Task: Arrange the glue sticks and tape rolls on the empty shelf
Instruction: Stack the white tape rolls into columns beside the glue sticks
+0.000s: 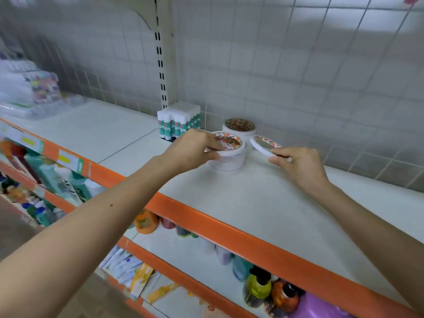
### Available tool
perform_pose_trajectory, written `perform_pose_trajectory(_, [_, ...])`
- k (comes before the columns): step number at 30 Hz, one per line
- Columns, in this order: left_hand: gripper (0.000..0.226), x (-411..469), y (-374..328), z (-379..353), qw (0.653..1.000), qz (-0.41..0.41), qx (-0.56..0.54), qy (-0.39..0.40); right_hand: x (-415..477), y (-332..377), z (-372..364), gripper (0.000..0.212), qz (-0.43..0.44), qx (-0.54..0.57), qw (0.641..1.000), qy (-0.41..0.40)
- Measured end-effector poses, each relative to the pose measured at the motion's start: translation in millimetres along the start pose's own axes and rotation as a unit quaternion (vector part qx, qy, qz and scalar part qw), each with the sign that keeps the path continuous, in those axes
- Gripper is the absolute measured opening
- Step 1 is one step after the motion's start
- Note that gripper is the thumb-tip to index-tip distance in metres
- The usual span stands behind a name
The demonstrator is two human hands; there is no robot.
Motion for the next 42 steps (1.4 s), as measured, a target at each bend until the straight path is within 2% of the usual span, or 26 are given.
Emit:
perform_pose_trajectory(7, [0.026, 9, 29, 5, 0.995, -0.092, -0.035, -0.001, -10, 21, -14, 0.020, -0.041, -0.046, 0.996, -0.070])
perform_pose_trajectory(15, [0.026, -14, 36, 6, 0.983, -0.176, -0.051, 0.007, -41, 43, -39, 0.022, -0.074, -0.080, 0.988, -0.107])
perform_pose_trajectory(21, [0.029, -42, 38, 3, 0.986, -0.162, -0.033, 0.036, -60, 49, -37, 0.023, -0.076, -0.085, 0.987, -0.109])
perform_pose_trajectory(27, [0.028, -71, 29, -11, 0.987, -0.140, -0.016, 0.073, -87, 61, -44, 0.024, -0.064, -0.093, 0.991, -0.072])
perform_pose_trajectory(33, [0.029, -66, 25, -35, 0.985, -0.096, -0.086, 0.112, -103, 63, -49, 0.022, -0.077, -0.078, 0.993, -0.035])
perform_pose_trajectory(35, [0.037, -61, 23, -42, 0.985, -0.090, -0.090, 0.118, -100, 65, -54, 0.019, -0.073, -0.080, 0.994, -0.022])
perform_pose_trajectory(39, [0.068, -51, 35, -50, 0.986, -0.036, -0.121, 0.112, -89, 72, -72, 0.020, -0.055, -0.092, 0.994, 0.023])
perform_pose_trajectory(42, [0.091, -47, 42, -56, 0.979, -0.020, -0.138, 0.148, -80, 77, -88, 0.021, -0.045, -0.101, 0.992, 0.054])
Point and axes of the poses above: each hand's wrist, its own x-axis towards the middle knuckle, its own z-axis out of the back of the hand, y = z × x, the point moved 5 cm from there along x, towards the middle knuckle, and after that the axes turned 10 degrees about x, right-handed, at the moved point
